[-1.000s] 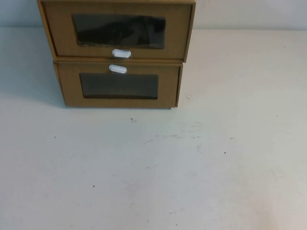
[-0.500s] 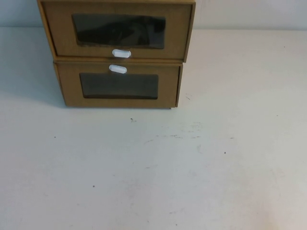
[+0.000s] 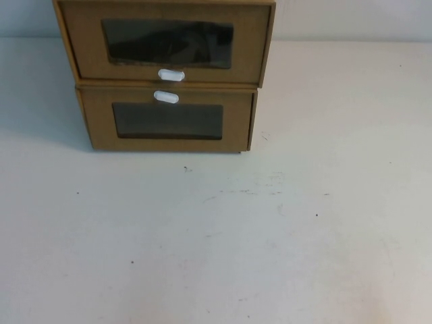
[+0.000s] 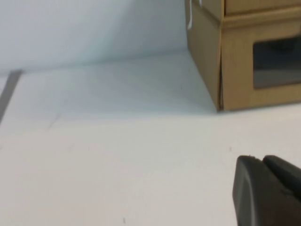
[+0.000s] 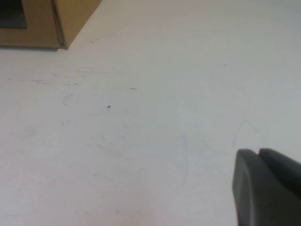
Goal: Close the shoe box
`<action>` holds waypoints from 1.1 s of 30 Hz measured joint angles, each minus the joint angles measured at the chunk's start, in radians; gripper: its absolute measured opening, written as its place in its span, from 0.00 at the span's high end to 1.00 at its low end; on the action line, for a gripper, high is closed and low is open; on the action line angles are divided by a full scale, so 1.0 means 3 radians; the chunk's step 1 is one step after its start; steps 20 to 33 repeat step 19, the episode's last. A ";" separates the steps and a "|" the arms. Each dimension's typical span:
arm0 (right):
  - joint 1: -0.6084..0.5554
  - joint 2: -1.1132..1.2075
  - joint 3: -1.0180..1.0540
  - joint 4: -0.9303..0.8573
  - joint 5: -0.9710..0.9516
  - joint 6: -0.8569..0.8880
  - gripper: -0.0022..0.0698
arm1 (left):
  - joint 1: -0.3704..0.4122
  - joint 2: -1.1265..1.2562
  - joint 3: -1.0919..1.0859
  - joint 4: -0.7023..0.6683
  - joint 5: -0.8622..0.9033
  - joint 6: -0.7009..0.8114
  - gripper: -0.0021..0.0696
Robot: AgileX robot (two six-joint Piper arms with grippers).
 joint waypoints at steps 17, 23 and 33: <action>0.0000 0.0000 0.0000 0.0006 0.0000 -0.0008 0.99 | 0.0000 -0.0005 0.0000 -0.0346 0.0582 0.0256 0.98; 0.0000 0.0000 0.0000 0.0006 0.0000 -0.0008 0.99 | 0.0000 -0.0005 0.0000 -0.0346 0.0582 0.0256 0.98; 0.0000 0.0000 0.0000 0.0006 0.0000 -0.0008 0.99 | 0.0000 -0.0005 0.0000 -0.0346 0.0582 0.0256 0.98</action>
